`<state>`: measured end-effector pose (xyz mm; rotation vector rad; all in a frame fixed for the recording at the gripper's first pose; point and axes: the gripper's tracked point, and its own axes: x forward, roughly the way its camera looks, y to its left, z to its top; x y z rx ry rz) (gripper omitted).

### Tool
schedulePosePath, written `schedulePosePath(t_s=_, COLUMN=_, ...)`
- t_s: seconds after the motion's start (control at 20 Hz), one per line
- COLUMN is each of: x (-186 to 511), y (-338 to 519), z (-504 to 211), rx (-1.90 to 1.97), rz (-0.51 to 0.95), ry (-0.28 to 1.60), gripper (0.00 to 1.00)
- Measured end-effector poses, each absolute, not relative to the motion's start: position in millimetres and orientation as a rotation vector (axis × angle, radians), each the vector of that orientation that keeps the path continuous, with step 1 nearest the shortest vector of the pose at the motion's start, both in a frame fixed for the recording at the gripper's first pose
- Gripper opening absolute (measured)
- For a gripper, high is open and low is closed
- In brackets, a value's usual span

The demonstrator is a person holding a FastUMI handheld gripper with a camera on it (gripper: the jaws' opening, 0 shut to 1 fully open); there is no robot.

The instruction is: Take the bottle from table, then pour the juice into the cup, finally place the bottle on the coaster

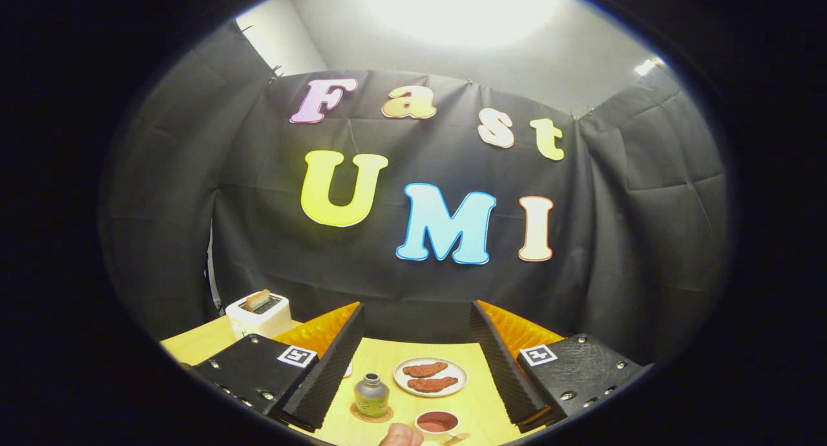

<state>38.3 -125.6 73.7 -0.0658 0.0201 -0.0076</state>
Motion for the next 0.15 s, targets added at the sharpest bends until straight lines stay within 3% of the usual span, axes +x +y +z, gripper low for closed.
schedulePosePath(t_s=0.15, x=39.2, y=-150.8, z=65.1, rx=-0.036, rz=0.005, ry=0.010, gripper=0.99)
